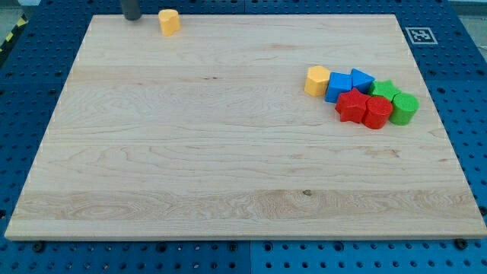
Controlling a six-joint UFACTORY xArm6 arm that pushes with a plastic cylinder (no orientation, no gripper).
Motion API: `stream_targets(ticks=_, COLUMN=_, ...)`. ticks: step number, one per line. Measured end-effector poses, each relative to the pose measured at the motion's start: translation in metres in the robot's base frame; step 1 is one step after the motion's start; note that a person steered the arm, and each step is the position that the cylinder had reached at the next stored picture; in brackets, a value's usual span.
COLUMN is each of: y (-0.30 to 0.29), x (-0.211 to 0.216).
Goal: Move the yellow heart toward the center of the board
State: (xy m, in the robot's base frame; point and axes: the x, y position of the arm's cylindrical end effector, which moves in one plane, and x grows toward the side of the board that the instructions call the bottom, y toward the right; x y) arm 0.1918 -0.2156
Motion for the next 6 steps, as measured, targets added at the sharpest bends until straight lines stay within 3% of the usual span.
stream_targets(ticks=3, y=0.075, x=0.014)
stream_targets(ticks=6, y=0.129, x=0.094)
